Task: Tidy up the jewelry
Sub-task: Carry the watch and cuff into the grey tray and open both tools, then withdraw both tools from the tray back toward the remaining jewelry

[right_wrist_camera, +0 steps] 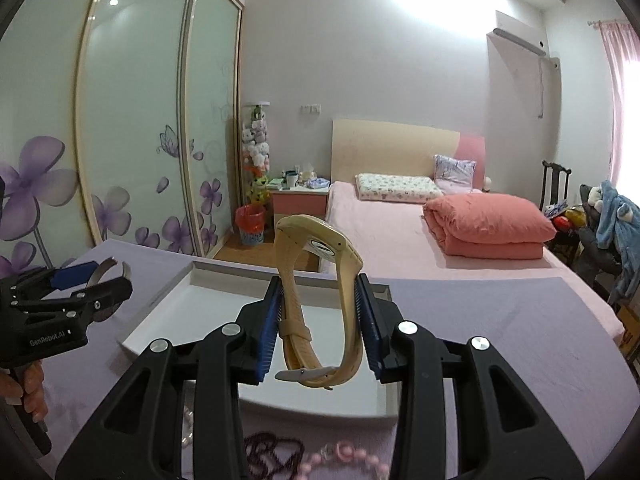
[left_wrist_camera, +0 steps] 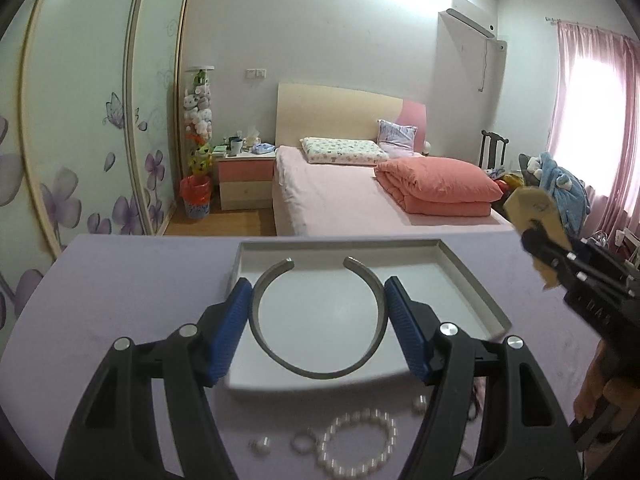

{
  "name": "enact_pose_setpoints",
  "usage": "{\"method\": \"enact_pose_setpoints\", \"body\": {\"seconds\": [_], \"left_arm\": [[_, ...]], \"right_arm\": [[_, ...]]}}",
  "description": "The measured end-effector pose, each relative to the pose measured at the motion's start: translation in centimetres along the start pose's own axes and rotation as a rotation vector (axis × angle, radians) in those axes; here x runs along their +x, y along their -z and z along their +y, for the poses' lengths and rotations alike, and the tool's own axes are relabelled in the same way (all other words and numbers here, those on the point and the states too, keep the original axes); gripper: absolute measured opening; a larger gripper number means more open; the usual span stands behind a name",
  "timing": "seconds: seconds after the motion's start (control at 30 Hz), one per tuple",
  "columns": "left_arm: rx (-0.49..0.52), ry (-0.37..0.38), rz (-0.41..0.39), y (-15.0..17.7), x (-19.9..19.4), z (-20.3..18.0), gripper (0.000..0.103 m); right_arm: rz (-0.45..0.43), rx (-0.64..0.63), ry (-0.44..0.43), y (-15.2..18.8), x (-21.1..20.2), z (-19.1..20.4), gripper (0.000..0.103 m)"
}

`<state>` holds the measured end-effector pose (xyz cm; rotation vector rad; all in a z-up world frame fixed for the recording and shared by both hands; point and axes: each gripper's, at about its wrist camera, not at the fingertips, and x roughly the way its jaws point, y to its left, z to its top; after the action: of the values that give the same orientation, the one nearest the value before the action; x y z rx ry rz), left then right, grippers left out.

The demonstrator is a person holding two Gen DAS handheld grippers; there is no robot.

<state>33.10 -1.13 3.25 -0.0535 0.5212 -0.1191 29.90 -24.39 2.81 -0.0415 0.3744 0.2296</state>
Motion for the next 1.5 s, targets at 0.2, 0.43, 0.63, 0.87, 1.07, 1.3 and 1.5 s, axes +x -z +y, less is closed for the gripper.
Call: {"method": "enact_pose_setpoints", "body": {"seconds": [0.2, 0.43, 0.63, 0.87, 1.07, 1.3, 1.5], "left_arm": [[-0.024, 0.0, 0.01, -1.1, 4.8, 0.2, 0.066], [-0.036, -0.007, 0.074, -0.8, 9.5, 0.6, 0.066], [-0.041, -0.013, 0.132, 0.0, 12.2, 1.0, 0.066], [-0.043, -0.013, 0.179, 0.6, 14.0, 1.2, 0.066], [-0.062, -0.015, 0.224, 0.9, 15.1, 1.3, 0.067], [-0.082, -0.015, 0.207, 0.4, 14.8, 1.8, 0.072], [-0.075, -0.022, 0.201, 0.6, 14.1, 1.8, 0.072]], "right_arm": [[0.059, 0.034, -0.016, 0.3, 4.4, -1.0, 0.04], [0.192, 0.072, -0.051, 1.5, 9.1, -1.5, 0.041], [0.279, 0.086, -0.07, 2.6, 11.4, -1.0, 0.049], [0.271, 0.089, -0.089, 2.9, 11.1, -1.0, 0.073], [0.251, 0.124, -0.088, 2.3, 10.9, -1.9, 0.075], [0.247, 0.13, -0.085, 2.0, 11.2, -2.5, 0.075], [0.242, 0.127, -0.077, 1.8, 11.1, -2.7, 0.075]]}}
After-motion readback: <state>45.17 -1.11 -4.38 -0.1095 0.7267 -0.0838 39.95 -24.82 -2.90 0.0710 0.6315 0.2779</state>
